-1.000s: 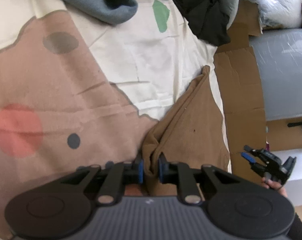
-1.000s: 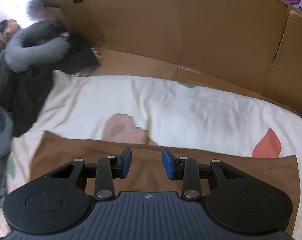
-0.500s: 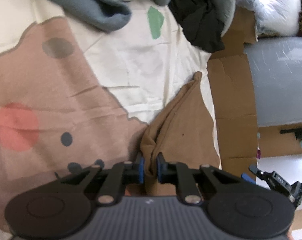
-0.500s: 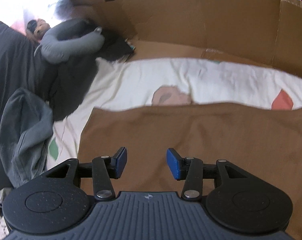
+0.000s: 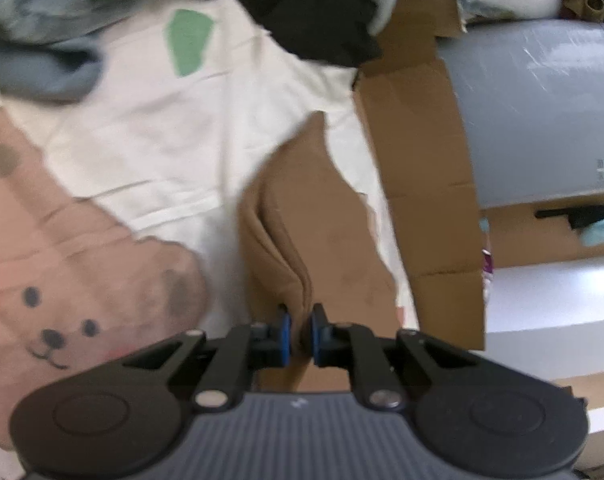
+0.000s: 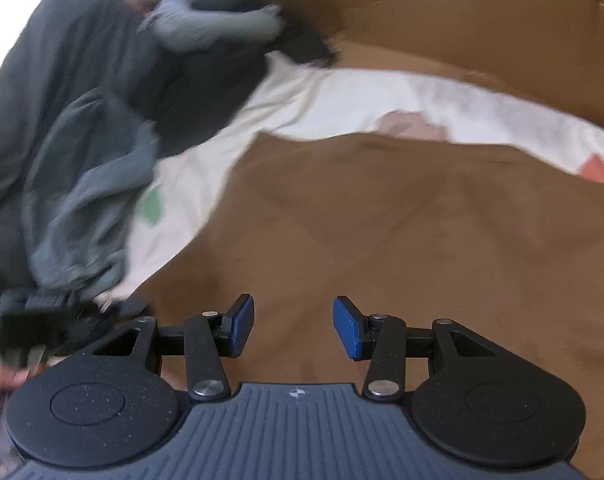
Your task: Fold clothes
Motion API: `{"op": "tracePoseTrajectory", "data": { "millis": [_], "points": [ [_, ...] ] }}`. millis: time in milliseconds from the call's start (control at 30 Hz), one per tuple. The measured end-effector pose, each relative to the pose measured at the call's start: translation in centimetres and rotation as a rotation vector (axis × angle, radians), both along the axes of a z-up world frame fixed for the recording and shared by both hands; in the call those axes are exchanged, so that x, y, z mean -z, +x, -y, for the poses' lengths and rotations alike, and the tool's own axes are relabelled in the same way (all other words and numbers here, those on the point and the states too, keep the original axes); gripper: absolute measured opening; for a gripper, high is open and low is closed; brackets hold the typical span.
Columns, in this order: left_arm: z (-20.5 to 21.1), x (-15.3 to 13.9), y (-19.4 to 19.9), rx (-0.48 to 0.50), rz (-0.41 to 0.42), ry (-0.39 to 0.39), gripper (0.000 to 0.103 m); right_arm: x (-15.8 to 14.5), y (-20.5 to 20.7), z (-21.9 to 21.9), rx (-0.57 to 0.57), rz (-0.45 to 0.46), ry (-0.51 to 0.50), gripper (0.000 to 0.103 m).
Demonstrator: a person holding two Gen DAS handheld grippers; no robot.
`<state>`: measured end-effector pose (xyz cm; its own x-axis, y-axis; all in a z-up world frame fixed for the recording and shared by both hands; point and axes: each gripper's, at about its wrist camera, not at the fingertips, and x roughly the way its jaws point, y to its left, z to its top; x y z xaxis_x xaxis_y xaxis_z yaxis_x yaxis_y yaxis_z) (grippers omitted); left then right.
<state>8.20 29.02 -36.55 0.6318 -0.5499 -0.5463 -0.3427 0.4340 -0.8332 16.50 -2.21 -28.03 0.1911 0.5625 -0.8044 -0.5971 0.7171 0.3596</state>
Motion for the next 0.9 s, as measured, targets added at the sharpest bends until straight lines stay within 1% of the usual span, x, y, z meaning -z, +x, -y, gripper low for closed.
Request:
{"op": "tracePoseTrajectory", "data": {
  "millis": [167, 367, 433, 633, 800, 900],
  "points": [
    [1.4, -2.5, 2.0, 0.042, 0.024, 0.006, 0.009, -0.7, -1.3, -1.5, -0.081, 0.013, 0.027, 0.051],
    [3.0, -3.7, 4.0, 0.049, 0.056, -0.041, 0.009, -0.8, -2.2, -2.9, -0.130, 0.004, 0.053, 0.051],
    [3.7, -3.9, 4.6, 0.058, 0.053, -0.054, 0.010, -0.7, -2.6, -3.6, -0.142, 0.015, 0.055, 0.051],
    [4.8, -4.4, 5.3, 0.065, 0.035, -0.089, 0.009, -0.6, -2.9, -5.0, -0.136, 0.045, 0.098, 0.051],
    [5.2, -4.7, 5.8, 0.056, 0.038, -0.122, 0.009, -0.8, -2.8, -6.2, -0.122, 0.095, 0.111, 0.052],
    [5.4, -5.1, 6.1, 0.080, 0.044, -0.114, 0.009, -0.7, -2.6, -6.6, -0.104, 0.126, 0.100, 0.052]
  ]
}}
